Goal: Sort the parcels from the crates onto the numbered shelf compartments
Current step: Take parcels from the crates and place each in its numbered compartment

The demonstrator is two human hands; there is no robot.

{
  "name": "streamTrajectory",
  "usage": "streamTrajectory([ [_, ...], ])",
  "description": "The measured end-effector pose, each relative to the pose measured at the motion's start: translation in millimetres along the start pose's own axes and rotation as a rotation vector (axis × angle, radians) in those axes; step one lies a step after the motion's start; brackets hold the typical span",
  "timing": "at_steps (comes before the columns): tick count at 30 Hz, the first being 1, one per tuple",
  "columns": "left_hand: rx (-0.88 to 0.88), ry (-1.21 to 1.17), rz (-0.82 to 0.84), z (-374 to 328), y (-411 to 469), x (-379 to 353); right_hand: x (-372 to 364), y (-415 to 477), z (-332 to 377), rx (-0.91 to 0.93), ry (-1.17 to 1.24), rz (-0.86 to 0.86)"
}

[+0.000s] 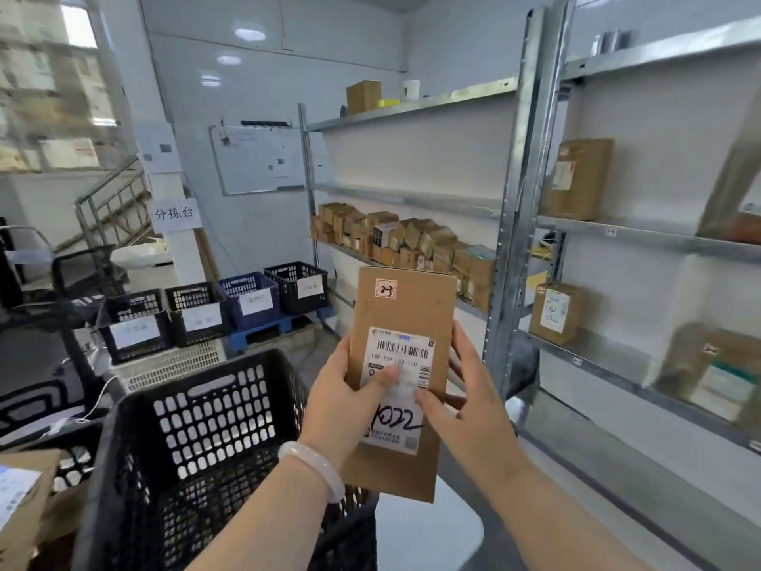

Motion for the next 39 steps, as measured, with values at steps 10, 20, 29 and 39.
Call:
streamTrajectory([
  [10, -0.137, 0.07, 0.284, -13.3, -5.7, -215.0, 200.4, -5.2, -77.2, -0.118, -0.155, -0.193],
  [20, -0.289, 0.091, 0.591, -33.4, -43.2, -454.9, 407.1, -63.0, -131.0, -0.283, -0.365, -0.409],
  [29, -0.348, 0.067, 0.844, -41.3, -105.3, -620.6, 536.3, -154.5, -153.4, -0.465, -0.823, -0.593],
  [39, -0.43, 0.018, 1.125, -46.1, -167.5, -778.6, 651.4, -245.6, -167.0, -0.713, -1.061, -0.798],
])
Point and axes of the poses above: each hand's wrist, its own y-axis towards the middle knuckle, its own x-axis out of the back of the hand, z = x × y, the point moved 8 cm from there along y, towards the middle knuckle, and after that the axes turned 3 degrees about -y, right-handed, at the moved point
